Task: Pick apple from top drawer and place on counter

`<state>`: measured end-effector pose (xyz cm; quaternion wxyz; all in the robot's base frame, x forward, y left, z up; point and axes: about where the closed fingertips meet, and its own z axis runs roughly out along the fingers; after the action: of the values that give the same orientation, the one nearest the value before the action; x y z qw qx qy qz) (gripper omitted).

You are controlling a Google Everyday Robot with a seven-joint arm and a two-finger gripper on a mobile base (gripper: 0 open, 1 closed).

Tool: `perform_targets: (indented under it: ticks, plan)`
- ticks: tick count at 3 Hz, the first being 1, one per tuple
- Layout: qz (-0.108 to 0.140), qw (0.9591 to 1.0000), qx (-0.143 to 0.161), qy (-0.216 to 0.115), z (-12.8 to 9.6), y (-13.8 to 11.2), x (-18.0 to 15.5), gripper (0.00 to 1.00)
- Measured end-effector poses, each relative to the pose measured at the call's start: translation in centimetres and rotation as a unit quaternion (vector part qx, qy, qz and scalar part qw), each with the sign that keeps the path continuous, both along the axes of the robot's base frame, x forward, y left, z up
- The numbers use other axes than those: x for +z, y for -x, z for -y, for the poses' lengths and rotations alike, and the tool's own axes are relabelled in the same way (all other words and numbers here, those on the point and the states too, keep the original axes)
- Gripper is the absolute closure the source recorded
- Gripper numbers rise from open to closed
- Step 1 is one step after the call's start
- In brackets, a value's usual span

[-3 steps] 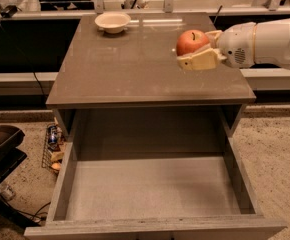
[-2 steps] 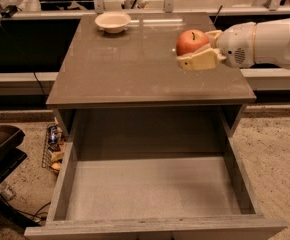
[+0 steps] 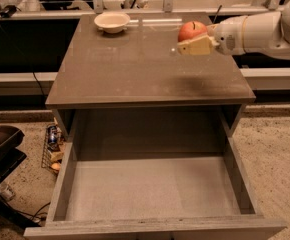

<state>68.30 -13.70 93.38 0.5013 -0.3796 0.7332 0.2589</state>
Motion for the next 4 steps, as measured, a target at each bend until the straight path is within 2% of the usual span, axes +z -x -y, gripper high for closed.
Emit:
perform_targets:
  ticks: [1, 2, 3, 4]
  plan:
    - [-0.031, 0.9959, -0.085, -0.003, 4.2, -7.1, -1.2, 1.00]
    - [-0.041, 0.9871, -0.155, 0.008, 7.5, -12.2, -2.8, 1.00]
    - [-0.044, 0.9787, -0.200, 0.016, 10.3, -14.5, -4.8, 1.00]
    - [-0.041, 0.9775, -0.207, 0.008, 10.8, -15.8, -7.7, 1.00]
